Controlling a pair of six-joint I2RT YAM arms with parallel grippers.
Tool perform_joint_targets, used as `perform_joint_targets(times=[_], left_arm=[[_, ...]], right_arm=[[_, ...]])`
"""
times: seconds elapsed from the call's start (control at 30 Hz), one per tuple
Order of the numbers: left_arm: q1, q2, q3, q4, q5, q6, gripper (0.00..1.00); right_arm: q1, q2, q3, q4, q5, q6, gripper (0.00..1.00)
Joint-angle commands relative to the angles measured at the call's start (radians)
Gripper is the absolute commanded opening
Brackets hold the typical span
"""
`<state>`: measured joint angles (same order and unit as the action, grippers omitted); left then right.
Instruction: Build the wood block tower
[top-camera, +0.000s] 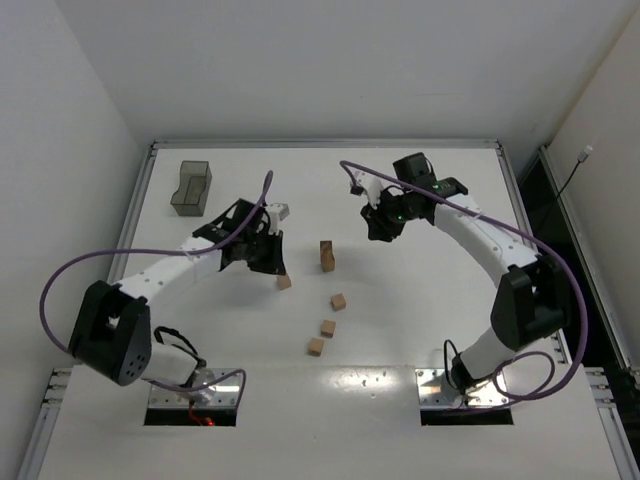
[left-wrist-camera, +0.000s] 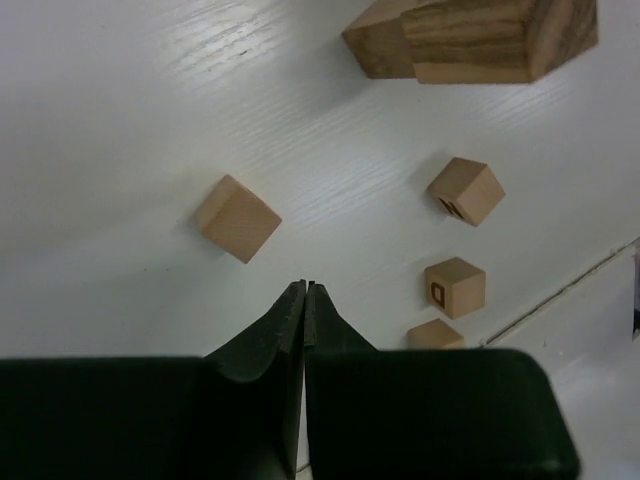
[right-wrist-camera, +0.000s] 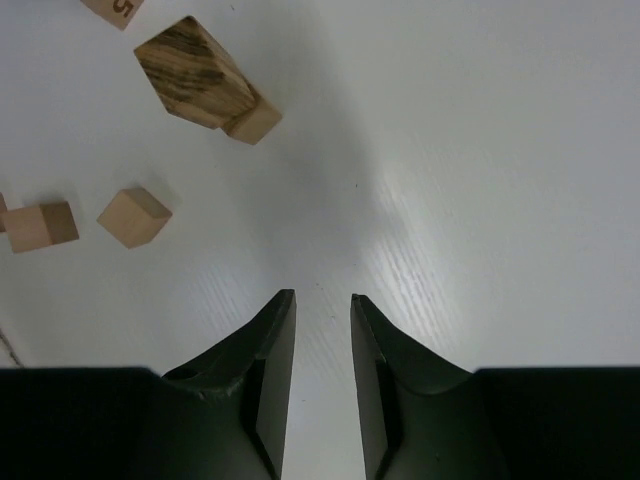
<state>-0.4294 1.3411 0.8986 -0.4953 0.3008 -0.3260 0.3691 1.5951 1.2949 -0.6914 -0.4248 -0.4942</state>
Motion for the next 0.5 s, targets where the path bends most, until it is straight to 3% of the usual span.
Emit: perform_joint_targets(times=[0.0,0.17,0.2,0.27,0.47], left_arm=[[-0.034,0.062,0.068,0.05,-0.042,-0.148,0.0],[-0.068,0.162,0.094,0.097,-0.051,-0.24,0.0],[-0.077,0.174,0.106,0.107,-0.051,-0.251,0.01],[-0.077,0.197,0.117,0.121,-0.042,-0.283,0.14],[-0.101,0.293,0.183,0.121,-0.042,-0.315,0.19]], right_arm=[[-0.035,0.002,-0.037,0.093,-0.049,0.14,0.25],[-0.097,-0.007,-0.069,0.142,-0.049,0.224,0.31],[-0.098,-0.018,-0.069,0.153,-0.049,0.242,0.33],[-0.124,-0.03,-0.092,0.171,-0.049,0.27,0.38],[-0.134,-0.066,-0.16,0.257,-0.071,0.353,0.42]])
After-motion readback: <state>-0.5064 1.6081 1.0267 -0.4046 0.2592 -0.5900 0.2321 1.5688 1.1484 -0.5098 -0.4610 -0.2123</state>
